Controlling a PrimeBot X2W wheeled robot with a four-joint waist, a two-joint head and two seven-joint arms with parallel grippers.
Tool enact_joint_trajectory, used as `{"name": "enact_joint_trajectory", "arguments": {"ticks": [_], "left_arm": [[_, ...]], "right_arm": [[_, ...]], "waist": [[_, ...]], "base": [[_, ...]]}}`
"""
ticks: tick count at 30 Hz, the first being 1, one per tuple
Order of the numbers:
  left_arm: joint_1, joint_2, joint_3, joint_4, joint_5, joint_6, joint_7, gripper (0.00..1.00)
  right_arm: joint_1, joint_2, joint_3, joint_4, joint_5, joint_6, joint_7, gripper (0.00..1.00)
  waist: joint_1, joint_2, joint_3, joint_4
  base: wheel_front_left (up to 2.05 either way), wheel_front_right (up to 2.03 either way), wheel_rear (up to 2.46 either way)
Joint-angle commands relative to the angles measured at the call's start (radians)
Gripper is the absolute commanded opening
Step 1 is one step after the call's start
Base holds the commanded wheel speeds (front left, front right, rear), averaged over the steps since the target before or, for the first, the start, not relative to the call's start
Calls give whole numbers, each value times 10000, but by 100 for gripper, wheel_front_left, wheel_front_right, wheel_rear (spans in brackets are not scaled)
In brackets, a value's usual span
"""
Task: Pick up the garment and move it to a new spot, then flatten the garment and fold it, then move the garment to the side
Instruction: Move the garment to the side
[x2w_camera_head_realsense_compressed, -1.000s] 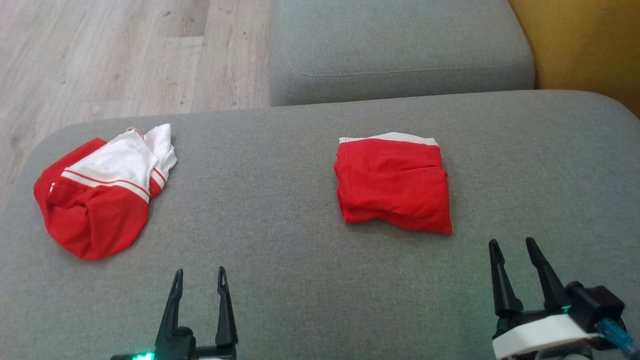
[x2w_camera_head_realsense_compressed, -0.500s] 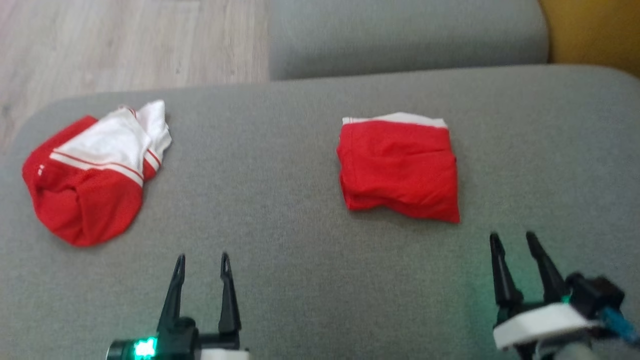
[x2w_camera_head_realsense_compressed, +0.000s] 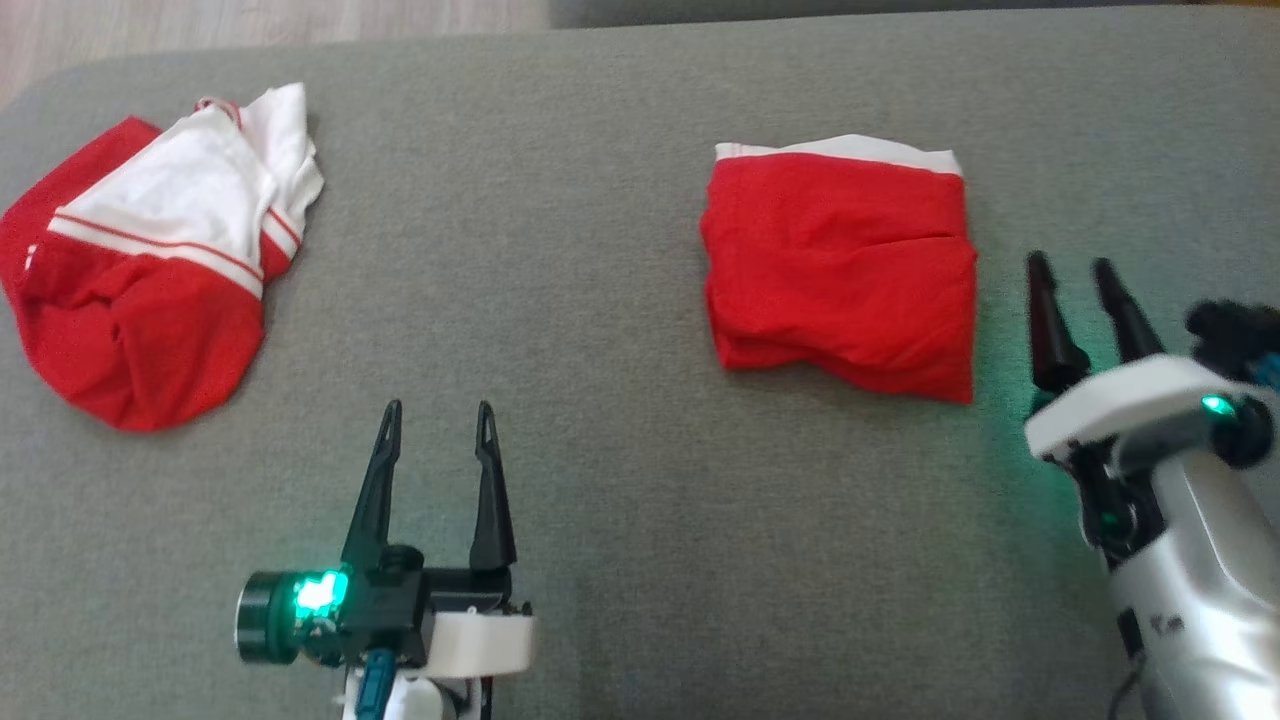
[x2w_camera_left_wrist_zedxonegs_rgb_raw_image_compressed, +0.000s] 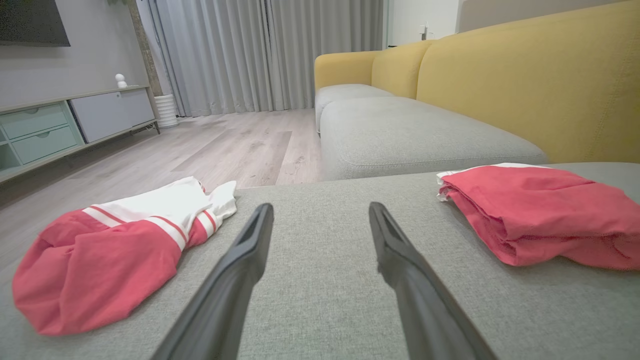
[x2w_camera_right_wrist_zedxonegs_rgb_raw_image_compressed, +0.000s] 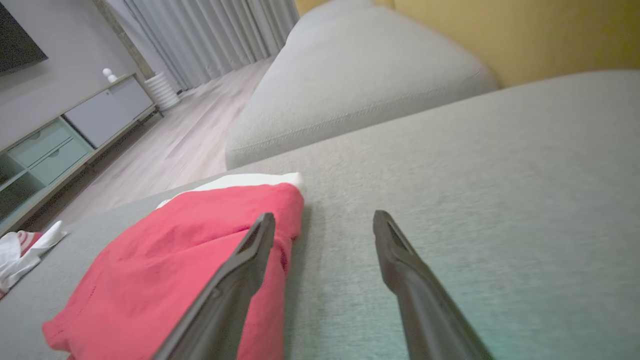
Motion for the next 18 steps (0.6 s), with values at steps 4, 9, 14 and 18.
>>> {"name": "enact_joint_trajectory", "arguments": {"ticks": [4,9,14,18], "left_arm": [[-539,-14,69,-252,18,107,-51,100],[-615,-14,-12,-203,-103,175,-51,100],[-724,-14,-16,-367,-6,233,-51,100],[-842,-10,25,-691,188,172,-51,100]], "right_arm": [[-797,-105,962,385,1278,67,928,100],[-1107,-100,1955,965,2199,67,1367,0],[-1420,-639,2615,1225,2467,67,778,0],[-1584,-1422,2928,1208,2223,67,508,0]], "waist": [[-4,0,259,280],[-4,0,384,366],[-4,0,592,154],[-4,0,851,-323]], "base": [[0,0,0],[0,0,0],[0,0,0],[0,0,0]]}}
